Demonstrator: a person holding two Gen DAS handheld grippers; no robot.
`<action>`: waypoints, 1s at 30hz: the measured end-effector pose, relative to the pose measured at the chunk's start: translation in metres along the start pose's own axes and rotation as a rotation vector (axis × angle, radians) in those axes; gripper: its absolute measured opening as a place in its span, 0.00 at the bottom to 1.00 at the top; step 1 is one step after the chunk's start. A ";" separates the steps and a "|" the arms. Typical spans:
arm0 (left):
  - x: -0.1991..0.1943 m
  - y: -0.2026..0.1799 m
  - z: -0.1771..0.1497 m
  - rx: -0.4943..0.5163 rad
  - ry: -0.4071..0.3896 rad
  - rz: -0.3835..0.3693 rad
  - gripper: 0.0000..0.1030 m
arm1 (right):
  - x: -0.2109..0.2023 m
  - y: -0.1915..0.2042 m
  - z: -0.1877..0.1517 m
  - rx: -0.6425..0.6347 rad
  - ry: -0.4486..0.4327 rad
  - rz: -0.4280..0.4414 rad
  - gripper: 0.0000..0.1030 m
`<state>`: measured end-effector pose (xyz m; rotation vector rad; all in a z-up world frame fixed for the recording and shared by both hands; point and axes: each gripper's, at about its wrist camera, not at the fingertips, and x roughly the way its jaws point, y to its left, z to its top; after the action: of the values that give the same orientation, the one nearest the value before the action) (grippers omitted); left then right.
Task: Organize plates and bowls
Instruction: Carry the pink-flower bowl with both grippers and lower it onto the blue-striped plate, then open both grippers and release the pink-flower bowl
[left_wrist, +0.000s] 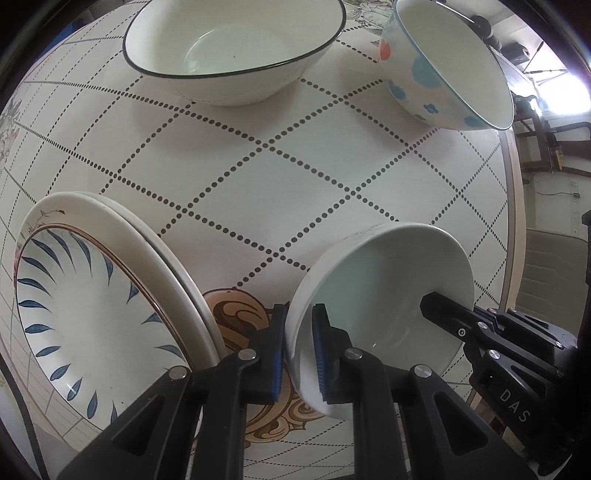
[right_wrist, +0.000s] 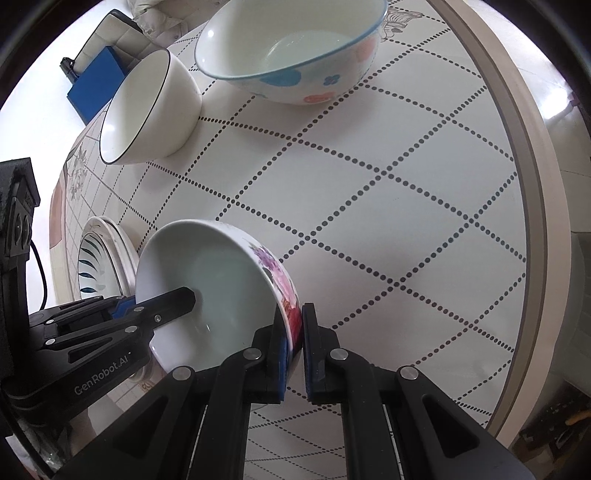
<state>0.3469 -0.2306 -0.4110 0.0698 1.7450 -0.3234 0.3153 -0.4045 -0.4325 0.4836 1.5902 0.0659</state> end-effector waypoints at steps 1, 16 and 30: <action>0.000 0.001 -0.001 -0.001 0.000 -0.001 0.12 | 0.002 0.001 0.000 0.001 0.002 0.000 0.08; -0.055 0.017 -0.012 -0.105 -0.076 -0.059 0.15 | -0.004 -0.001 0.004 0.039 0.056 0.064 0.10; -0.120 0.069 0.084 -0.157 -0.192 -0.101 0.36 | -0.076 0.057 0.059 0.079 -0.133 0.221 0.72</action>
<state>0.4668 -0.1698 -0.3208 -0.1593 1.5803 -0.2567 0.3875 -0.3939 -0.3478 0.7103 1.4083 0.1357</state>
